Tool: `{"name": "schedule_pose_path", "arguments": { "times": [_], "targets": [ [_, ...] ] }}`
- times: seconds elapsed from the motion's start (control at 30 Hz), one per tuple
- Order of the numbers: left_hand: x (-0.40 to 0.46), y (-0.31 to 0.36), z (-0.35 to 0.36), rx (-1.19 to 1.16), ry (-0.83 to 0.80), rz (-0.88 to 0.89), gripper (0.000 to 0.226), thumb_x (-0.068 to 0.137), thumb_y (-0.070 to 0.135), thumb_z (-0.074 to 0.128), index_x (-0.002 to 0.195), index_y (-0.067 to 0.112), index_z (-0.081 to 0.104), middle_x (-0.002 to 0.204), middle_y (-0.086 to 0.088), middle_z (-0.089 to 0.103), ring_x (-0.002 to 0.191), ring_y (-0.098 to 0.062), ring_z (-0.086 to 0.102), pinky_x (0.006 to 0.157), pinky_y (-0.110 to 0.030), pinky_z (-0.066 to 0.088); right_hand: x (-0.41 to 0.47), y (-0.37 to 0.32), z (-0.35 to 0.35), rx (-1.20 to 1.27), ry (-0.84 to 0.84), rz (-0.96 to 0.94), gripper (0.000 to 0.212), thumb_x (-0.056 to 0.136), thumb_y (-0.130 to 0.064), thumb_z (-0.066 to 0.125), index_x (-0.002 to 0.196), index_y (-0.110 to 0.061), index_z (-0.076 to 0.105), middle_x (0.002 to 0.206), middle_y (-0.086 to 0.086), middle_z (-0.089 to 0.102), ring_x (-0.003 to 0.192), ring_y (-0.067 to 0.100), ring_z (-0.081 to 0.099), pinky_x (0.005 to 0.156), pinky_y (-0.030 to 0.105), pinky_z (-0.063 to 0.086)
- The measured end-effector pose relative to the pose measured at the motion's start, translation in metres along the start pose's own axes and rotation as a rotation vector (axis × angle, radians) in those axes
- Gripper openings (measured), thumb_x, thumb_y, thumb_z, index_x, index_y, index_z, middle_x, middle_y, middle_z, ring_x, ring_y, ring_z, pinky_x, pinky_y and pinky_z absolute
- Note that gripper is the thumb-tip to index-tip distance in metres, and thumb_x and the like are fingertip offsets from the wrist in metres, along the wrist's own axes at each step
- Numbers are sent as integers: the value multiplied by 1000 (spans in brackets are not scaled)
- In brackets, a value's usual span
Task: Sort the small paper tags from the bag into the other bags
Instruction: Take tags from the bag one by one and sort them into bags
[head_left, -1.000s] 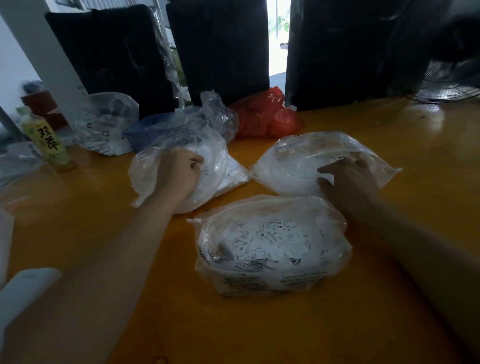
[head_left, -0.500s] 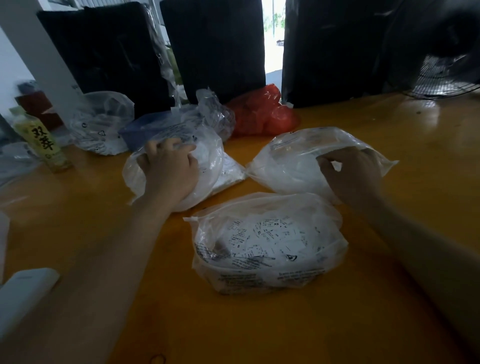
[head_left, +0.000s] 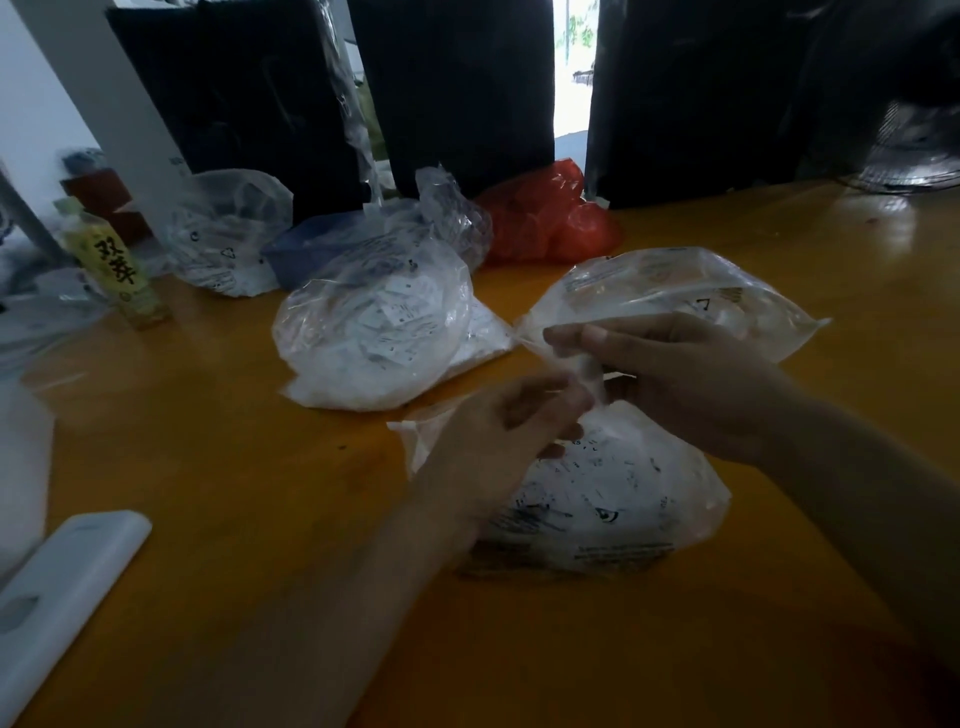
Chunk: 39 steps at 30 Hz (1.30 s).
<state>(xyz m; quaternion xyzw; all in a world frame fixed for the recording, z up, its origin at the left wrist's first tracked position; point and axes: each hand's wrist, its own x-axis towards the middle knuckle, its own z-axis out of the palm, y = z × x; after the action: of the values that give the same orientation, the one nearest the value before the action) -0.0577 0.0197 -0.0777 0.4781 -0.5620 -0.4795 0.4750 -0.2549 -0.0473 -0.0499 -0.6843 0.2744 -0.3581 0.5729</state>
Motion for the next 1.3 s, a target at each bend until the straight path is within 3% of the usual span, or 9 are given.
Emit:
{"name": "schedule_pose_path", "arguments": {
  "times": [0.07, 0.3, 0.47, 0.53, 0.63, 0.87, 1.1, 1.2, 1.3],
  "targets": [
    [-1, -5, 3, -56, 35, 22, 34, 87, 47, 71, 111, 24, 78, 110, 3, 79, 100, -15, 76, 83, -26, 59, -1, 0, 4, -99, -6, 19, 32, 96, -45, 57, 118, -32, 76, 118, -6, 74, 109, 8, 68, 94, 36, 53],
    [4, -6, -7, -310, 154, -20, 17, 82, 35, 75, 92, 23, 81, 105, -7, 80, 94, -18, 76, 79, -24, 58, 2, 4, 3, -73, 106, 68, 27, 99, -37, 58, 111, -26, 79, 114, 1, 74, 94, 14, 64, 78, 31, 51],
    [4, -14, -9, -120, 113, 5, 11, 86, 16, 83, 94, 12, 76, 90, -9, 79, 87, -20, 76, 79, -27, 61, -2, 0, 10, -345, 95, 13, 41, 83, -60, 65, 119, -40, 72, 100, -10, 74, 83, 1, 66, 71, 17, 54],
    [2, -17, -9, 42, 100, 54, 8, 88, 16, 83, 93, 18, 77, 90, -4, 79, 87, -18, 76, 79, -29, 63, -2, 1, 14, -482, 116, 6, 30, 83, -54, 70, 108, -39, 73, 90, -12, 73, 74, 0, 65, 65, 10, 50],
    [1, -19, -10, 122, 122, 70, 16, 87, 18, 84, 98, 26, 76, 94, 6, 79, 91, -11, 75, 79, -22, 60, 0, 4, 15, -512, 189, 5, 5, 89, -35, 74, 90, -31, 75, 82, -7, 73, 71, 9, 66, 63, 17, 54],
    [6, -7, -8, -186, 75, -139, 40, 91, 49, 73, 119, 20, 72, 111, 2, 79, 103, -17, 76, 83, -32, 62, 1, 7, 13, -401, 235, -8, 4, 91, -24, 74, 91, -20, 73, 85, -3, 77, 76, 15, 70, 65, 21, 56],
    [6, -9, -11, -447, 213, -125, 5, 95, 10, 71, 99, 10, 72, 101, -10, 80, 91, -20, 79, 64, -23, 59, 3, 12, 17, -597, 228, 16, 21, 97, -44, 61, 88, -28, 69, 84, -19, 74, 70, 0, 68, 59, 15, 48],
    [8, -8, -15, -591, 255, -106, 11, 93, -5, 67, 99, 4, 69, 96, -13, 80, 88, -23, 79, 62, -19, 59, 3, 11, 11, -863, 160, -17, 19, 94, -50, 61, 83, -34, 65, 74, -14, 70, 72, -3, 63, 59, 16, 45],
    [7, -8, -16, -657, 249, -92, 23, 92, -11, 65, 110, 3, 67, 101, -18, 79, 90, -29, 79, 66, -19, 61, 1, 9, 5, -1105, -79, -6, 15, 87, -56, 66, 85, -42, 64, 80, -24, 63, 82, -10, 58, 60, 11, 38]
  ]
}}
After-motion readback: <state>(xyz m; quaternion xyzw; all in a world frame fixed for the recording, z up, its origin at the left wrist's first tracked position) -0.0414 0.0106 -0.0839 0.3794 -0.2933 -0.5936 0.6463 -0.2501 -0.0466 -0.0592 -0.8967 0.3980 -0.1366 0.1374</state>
